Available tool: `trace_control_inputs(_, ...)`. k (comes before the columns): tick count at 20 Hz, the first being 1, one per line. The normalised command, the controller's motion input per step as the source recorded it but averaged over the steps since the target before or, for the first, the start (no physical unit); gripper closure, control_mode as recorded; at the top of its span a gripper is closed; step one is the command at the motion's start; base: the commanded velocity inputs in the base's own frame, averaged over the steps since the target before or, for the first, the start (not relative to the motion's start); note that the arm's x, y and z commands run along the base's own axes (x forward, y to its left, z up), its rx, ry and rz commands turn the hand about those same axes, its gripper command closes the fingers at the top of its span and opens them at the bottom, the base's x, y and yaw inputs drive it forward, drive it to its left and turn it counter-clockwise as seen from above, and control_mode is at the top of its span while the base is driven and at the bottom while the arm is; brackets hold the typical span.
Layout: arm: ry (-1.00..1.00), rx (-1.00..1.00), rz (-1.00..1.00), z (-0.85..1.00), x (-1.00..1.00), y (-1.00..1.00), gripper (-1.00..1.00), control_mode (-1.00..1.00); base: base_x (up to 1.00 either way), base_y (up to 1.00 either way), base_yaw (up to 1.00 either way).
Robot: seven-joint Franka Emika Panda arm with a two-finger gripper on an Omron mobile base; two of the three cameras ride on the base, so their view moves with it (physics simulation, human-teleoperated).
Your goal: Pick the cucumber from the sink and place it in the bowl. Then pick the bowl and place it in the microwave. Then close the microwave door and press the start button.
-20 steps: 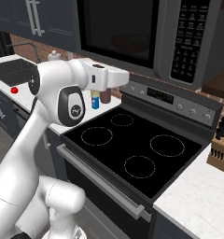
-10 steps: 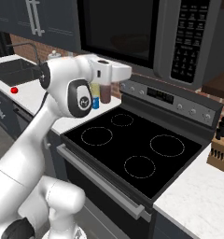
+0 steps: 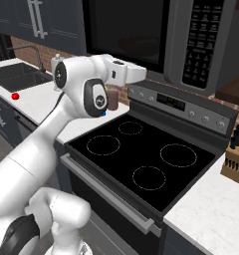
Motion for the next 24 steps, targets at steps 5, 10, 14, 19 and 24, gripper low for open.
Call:
trace_control_inputs(5, -0.07, 0.12, 0.00, 0.01, 0.01, -0.55, 1.00, -1.00, 0.00, 0.00, 0.00)
trace_control_inputs(10, -0.05, 0.10, 0.00, 0.00, 0.00, -0.47, 1.00, -1.00, 0.00, 0.00, 0.00)
trace_control_inputs(14, -0.03, 0.02, 0.00, 0.00, 0.00, -0.16, 1.00, -1.00, 0.00, 0.00, 0.00)
trace_control_inputs(19, -0.09, 0.00, 0.00, -0.10, 0.00, -0.17, 1.00, -1.00, 0.00, 0.00, 0.00)
trace_control_inputs(24, -0.08, 0.00, 0.00, -0.21, 0.00, -0.29, 1.00, -1.00, 0.00, 0.00, 0.00)
